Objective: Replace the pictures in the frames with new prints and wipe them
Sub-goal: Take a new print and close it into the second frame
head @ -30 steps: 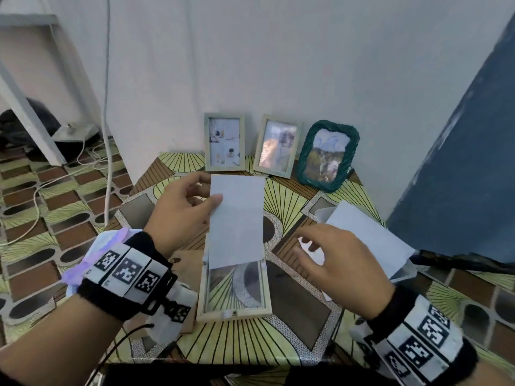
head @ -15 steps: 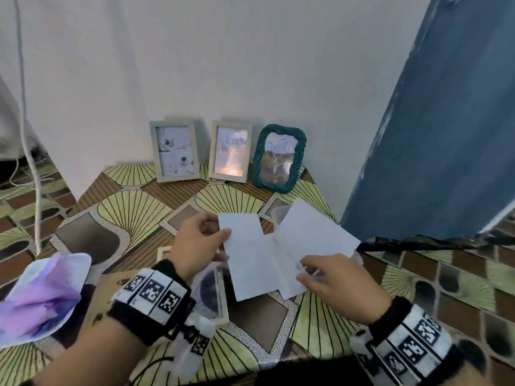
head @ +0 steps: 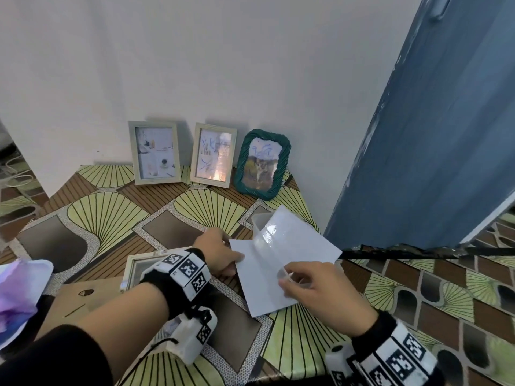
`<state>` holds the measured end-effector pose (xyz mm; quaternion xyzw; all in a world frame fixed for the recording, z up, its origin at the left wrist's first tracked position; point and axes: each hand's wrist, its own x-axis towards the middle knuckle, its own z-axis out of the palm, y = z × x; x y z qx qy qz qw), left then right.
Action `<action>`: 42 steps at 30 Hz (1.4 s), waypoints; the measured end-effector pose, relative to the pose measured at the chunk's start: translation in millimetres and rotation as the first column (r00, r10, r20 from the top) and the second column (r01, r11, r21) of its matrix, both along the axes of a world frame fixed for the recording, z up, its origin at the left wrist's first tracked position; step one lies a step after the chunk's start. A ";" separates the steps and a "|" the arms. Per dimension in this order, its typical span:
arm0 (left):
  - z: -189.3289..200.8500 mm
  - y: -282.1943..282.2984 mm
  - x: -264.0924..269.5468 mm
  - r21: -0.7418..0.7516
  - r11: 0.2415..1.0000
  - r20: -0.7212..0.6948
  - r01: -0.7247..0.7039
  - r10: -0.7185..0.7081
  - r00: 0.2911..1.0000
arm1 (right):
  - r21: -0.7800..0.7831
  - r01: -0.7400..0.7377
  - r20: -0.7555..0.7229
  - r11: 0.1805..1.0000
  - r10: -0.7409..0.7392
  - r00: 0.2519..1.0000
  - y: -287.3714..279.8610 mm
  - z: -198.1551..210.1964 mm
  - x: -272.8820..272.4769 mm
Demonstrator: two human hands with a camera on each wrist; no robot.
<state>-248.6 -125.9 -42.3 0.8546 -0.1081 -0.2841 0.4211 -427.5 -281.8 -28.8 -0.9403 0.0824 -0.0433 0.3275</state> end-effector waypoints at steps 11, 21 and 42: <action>16.6 7.4 -9.8 0.064 0.994 -0.042 0.083 -0.081 0.996 | -0.253 -0.047 0.043 0.966 0.060 0.997 11.6 -11.1 -1.1; 19.8 10.0 -50.0 -0.357 0.933 0.144 0.042 0.011 0.990 | -0.088 0.118 0.390 0.989 -0.075 0.918 -20.3 29.9 0.6; -12.3 4.8 -64.8 -0.393 0.910 0.256 0.129 -0.026 0.966 | -0.133 0.295 0.137 0.946 -0.277 0.951 -67.7 20.2 24.8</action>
